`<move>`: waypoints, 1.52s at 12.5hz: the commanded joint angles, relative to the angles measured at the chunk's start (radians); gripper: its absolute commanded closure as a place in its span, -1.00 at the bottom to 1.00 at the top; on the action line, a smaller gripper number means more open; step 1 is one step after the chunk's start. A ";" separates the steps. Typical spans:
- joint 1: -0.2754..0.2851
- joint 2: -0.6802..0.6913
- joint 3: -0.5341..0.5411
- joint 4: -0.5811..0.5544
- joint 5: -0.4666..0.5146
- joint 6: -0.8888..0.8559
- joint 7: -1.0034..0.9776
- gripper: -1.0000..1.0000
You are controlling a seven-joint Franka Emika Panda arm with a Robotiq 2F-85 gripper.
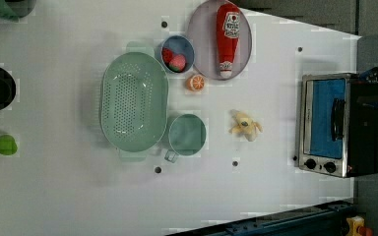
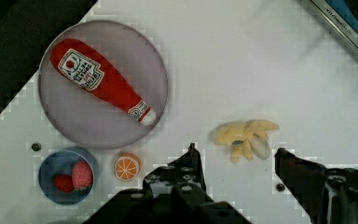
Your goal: Pick Banana and place it in mug.
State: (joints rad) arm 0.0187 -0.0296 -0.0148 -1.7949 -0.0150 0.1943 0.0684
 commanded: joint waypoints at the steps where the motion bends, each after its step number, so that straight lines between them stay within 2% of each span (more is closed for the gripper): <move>1: 0.011 -0.379 -0.057 -0.256 -0.016 -0.164 -0.005 -0.60; 3: 0.011 -0.375 -0.057 -0.264 -0.016 -0.163 -0.005 -0.99; 6: 0.011 -0.343 -0.057 -0.326 -0.016 -0.090 -0.007 -1.00; 10: 0.011 -0.241 -0.056 -0.468 -0.016 0.168 -0.148 -1.00; 16: 0.011 0.010 -0.056 -0.621 -0.016 0.591 -0.367 -1.00; 19: 0.011 0.157 -0.055 -0.657 -0.016 0.779 -0.387 -1.00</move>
State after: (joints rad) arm 0.0142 0.1848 -0.0702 -2.4688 -0.0354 0.9492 -0.2676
